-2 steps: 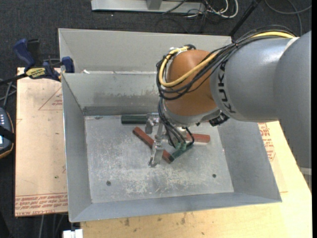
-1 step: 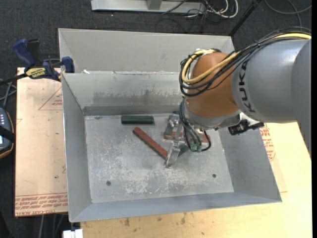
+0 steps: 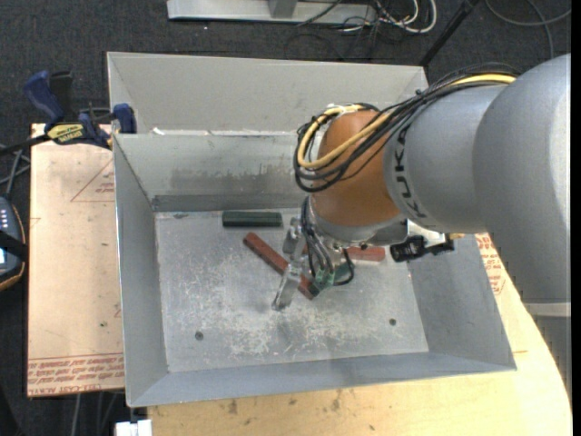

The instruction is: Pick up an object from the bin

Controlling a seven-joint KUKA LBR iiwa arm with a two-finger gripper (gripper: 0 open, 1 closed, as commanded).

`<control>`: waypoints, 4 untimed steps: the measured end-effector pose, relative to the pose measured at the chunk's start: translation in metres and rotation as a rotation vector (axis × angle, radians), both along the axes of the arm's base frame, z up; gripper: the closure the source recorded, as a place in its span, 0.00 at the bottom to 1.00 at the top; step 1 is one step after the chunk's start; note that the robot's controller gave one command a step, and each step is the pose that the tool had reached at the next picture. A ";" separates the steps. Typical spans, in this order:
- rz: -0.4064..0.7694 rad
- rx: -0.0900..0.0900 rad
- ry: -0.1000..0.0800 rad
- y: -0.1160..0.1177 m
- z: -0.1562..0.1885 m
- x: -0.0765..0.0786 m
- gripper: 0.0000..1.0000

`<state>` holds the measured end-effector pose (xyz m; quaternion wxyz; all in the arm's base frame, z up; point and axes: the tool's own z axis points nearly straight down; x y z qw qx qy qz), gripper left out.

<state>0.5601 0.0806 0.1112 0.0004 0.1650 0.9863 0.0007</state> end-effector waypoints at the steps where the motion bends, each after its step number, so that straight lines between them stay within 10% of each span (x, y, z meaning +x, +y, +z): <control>1: -0.156 0.000 0.000 -0.007 -0.032 -0.003 0.00; 2: -0.272 0.001 0.000 0.002 -0.040 0.003 1.00; 4: -0.273 0.000 0.003 0.002 -0.033 0.002 1.00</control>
Offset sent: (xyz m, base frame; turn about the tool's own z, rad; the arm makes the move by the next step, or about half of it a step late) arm 0.0027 0.0010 -0.0412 0.2750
